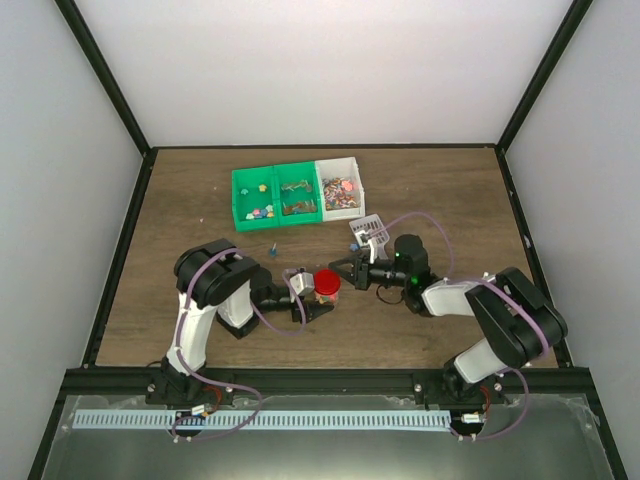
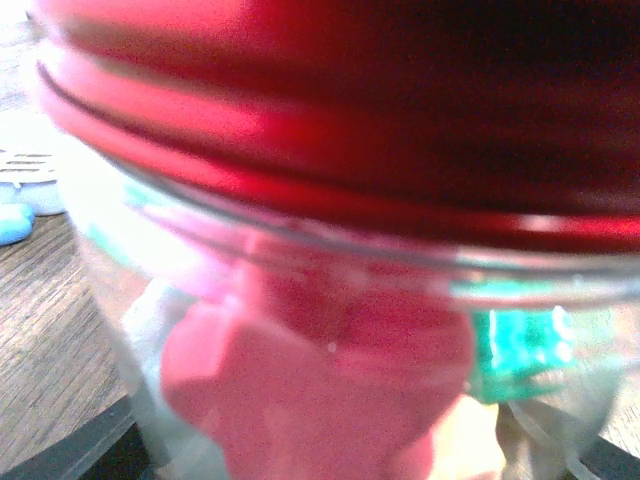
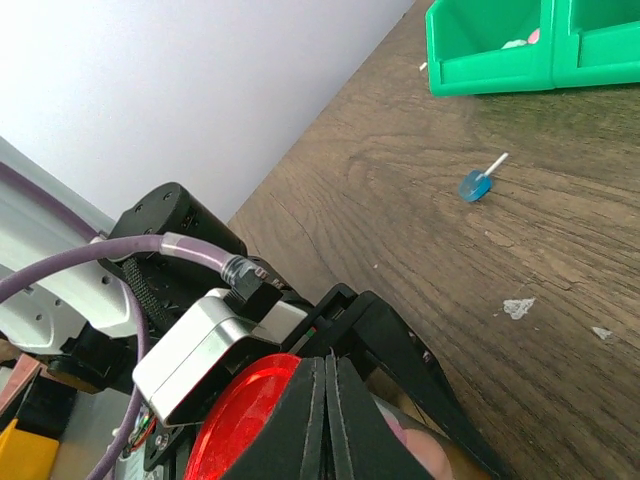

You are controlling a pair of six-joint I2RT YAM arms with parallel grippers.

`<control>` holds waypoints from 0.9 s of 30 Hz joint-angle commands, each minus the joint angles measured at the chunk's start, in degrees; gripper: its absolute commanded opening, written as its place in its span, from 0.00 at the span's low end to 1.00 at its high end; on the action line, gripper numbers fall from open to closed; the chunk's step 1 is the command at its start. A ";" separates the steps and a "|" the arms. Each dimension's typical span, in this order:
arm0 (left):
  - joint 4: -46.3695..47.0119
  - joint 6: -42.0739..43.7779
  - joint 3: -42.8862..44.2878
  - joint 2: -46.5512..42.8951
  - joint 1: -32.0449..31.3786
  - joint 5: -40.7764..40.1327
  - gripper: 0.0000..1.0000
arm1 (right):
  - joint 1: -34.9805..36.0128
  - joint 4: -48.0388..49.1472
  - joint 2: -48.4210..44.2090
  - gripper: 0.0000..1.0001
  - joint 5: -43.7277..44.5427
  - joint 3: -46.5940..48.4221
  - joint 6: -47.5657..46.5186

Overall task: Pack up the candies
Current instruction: Screw the bottle lid onto the packing bottle.

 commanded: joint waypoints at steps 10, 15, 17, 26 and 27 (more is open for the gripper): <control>12.65 -5.69 -0.28 3.60 1.68 -4.42 0.51 | 2.04 2.95 -4.32 0.01 -3.22 -7.70 2.40; 12.65 -6.53 0.36 3.95 1.77 -4.18 0.52 | 4.68 5.50 -7.45 0.01 -2.17 -12.01 4.16; 12.64 -6.72 0.64 4.12 1.75 -4.05 0.52 | 5.75 6.25 -9.25 0.01 -1.53 -13.93 4.73; 12.64 -5.44 -0.44 4.26 1.77 -2.99 0.52 | 6.21 -3.67 -23.87 0.01 10.80 -17.69 4.72; 12.61 -5.14 -0.65 4.24 1.77 -2.72 0.52 | 6.07 -6.15 -25.68 0.01 13.35 -16.87 4.32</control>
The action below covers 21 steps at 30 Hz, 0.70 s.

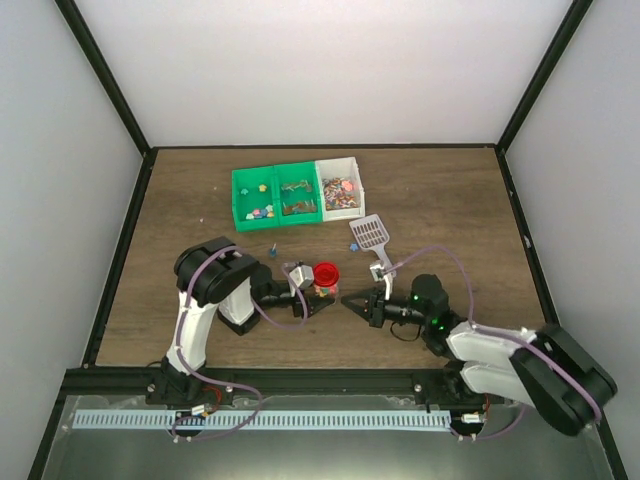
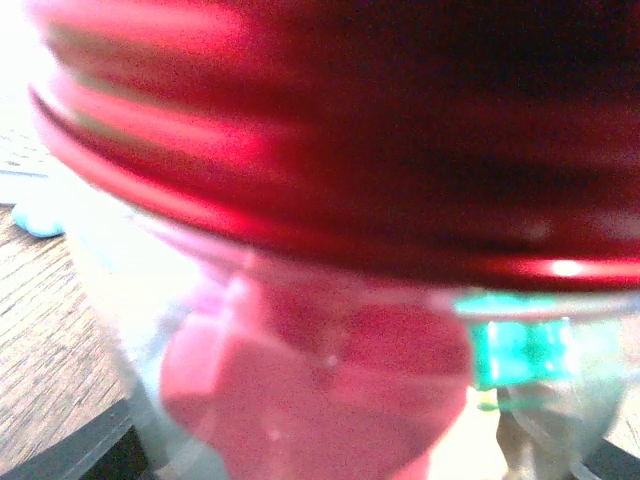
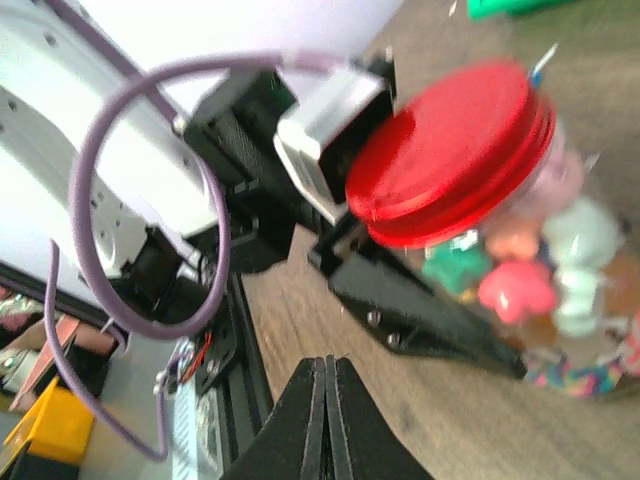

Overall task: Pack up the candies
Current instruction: Screw the bottle lid onto the packing bottle.

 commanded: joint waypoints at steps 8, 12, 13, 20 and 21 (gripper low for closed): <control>12.67 1.00 -3.21 3.58 0.61 0.05 0.52 | -6.64 -12.52 -1.34 0.25 6.88 12.86 -5.73; 12.68 1.63 -3.96 3.41 0.61 -0.03 0.52 | -7.68 -12.66 6.10 0.24 3.67 18.30 -7.92; 12.67 1.67 -4.08 3.42 0.55 -0.05 0.52 | -7.72 -12.52 7.41 0.23 3.01 19.43 -8.23; 12.68 0.78 -3.28 3.62 0.69 1.27 0.52 | -7.73 -10.10 16.94 0.21 -3.39 25.94 -9.47; 12.68 0.67 -3.14 3.73 0.63 1.44 0.52 | -7.75 -9.62 18.07 0.21 -4.59 26.50 -9.42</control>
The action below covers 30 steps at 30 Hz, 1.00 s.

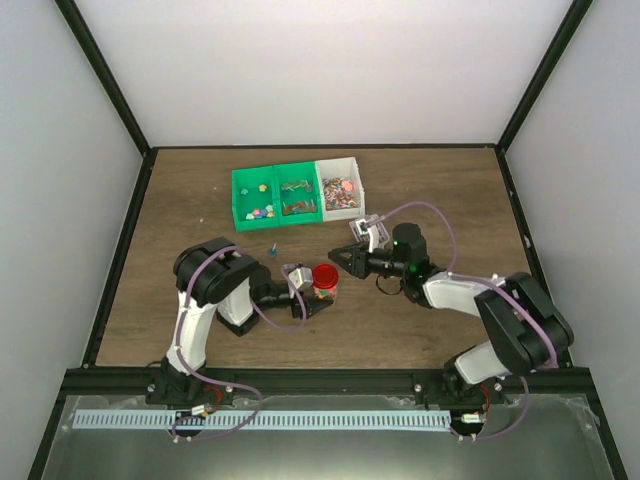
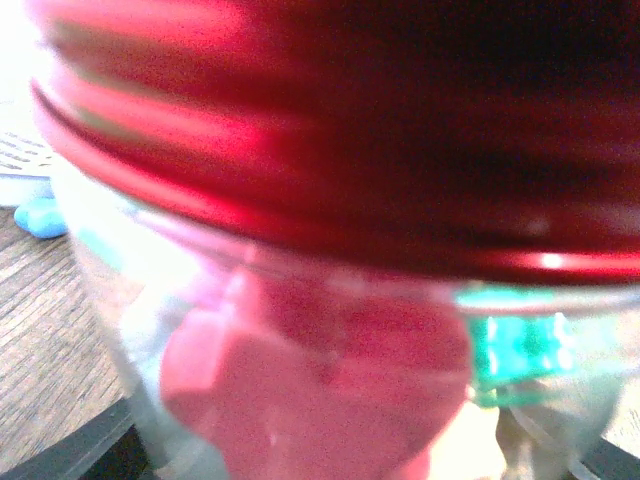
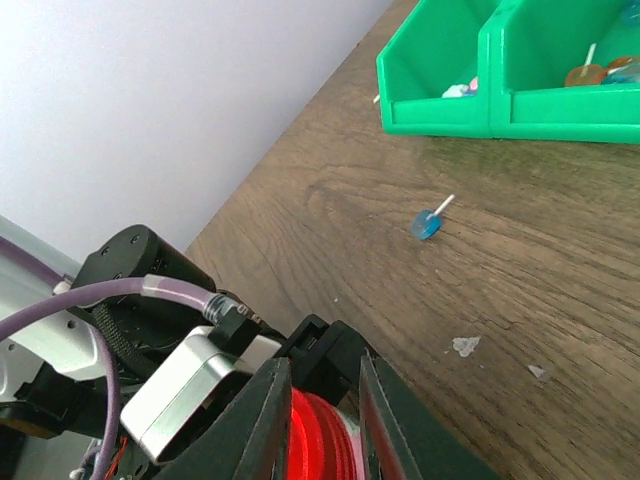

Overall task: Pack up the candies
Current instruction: Screw the bottle lid onto the packing bottle.

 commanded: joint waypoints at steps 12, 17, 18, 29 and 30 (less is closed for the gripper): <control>12.65 -1.26 -2.69 3.95 0.60 -0.22 0.52 | -0.13 8.17 9.17 0.13 -12.90 3.38 0.49; 12.65 -1.40 -2.30 4.39 0.73 -0.68 0.52 | 0.30 9.20 9.05 0.10 -13.34 1.75 0.69; 12.65 -1.45 -2.21 4.43 0.78 -0.71 0.52 | 0.48 9.27 9.18 0.09 -13.32 1.54 0.75; 12.61 -2.55 -2.29 3.74 1.69 -1.05 0.51 | 1.88 7.59 8.54 0.01 -11.73 -1.38 0.30; 12.65 -2.81 -2.25 3.74 1.81 -1.06 0.50 | 2.06 7.74 8.35 0.01 -11.74 -1.76 0.44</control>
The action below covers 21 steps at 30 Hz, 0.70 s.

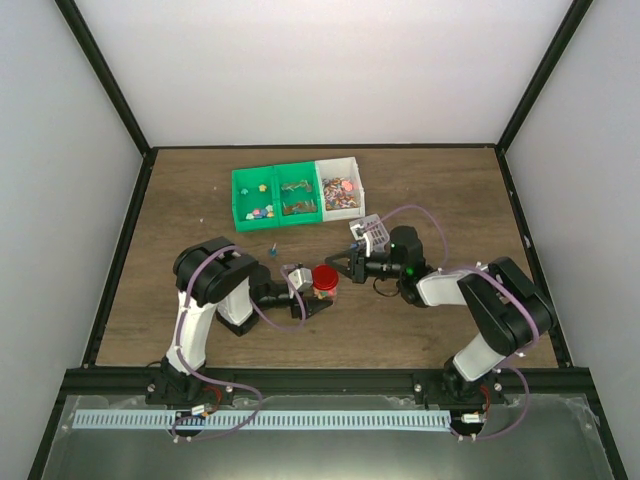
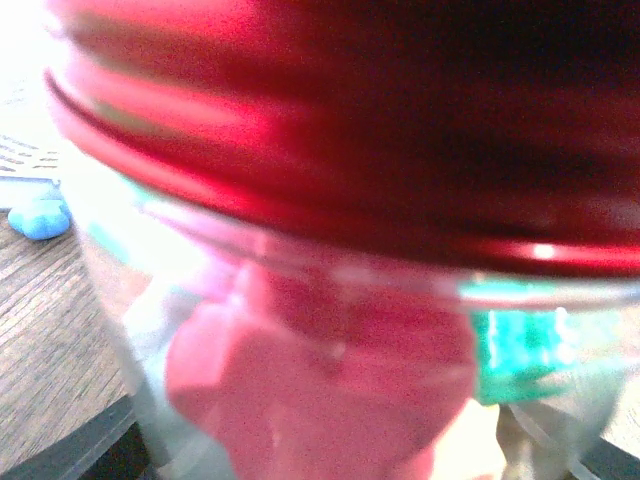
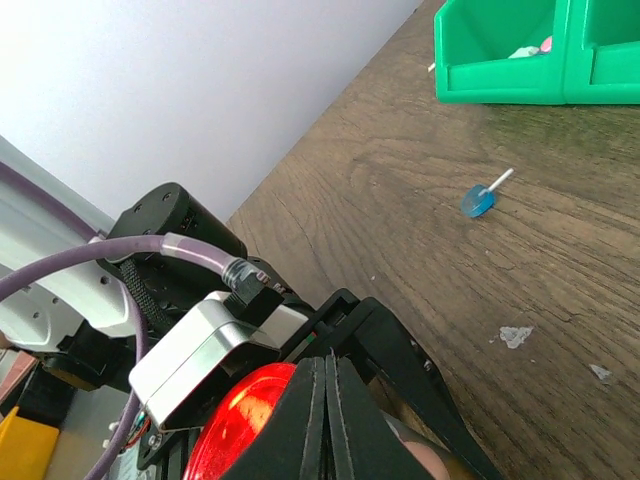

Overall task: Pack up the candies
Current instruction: Screw the bottle lid onto the packing bottle.

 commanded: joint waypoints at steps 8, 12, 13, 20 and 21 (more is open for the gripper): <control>12.61 -5.77 -1.66 3.98 2.45 -1.75 0.47 | 3.66 -0.50 -3.93 0.01 -2.21 -5.61 0.72; 12.65 -5.96 -1.48 3.90 2.54 -1.42 0.47 | 4.65 0.60 -5.24 0.01 -1.62 -7.52 1.28; 12.65 -6.02 -1.48 3.82 2.53 -1.29 0.47 | 4.88 0.86 -5.40 0.01 -1.41 -8.03 1.48; 12.64 -6.25 -1.35 4.09 2.54 -0.91 0.47 | 6.46 5.73 -6.31 0.01 -0.43 -13.06 3.67; 12.65 -6.25 -1.38 4.22 2.50 -0.97 0.47 | 6.83 6.54 -6.48 0.01 -0.22 -13.78 3.97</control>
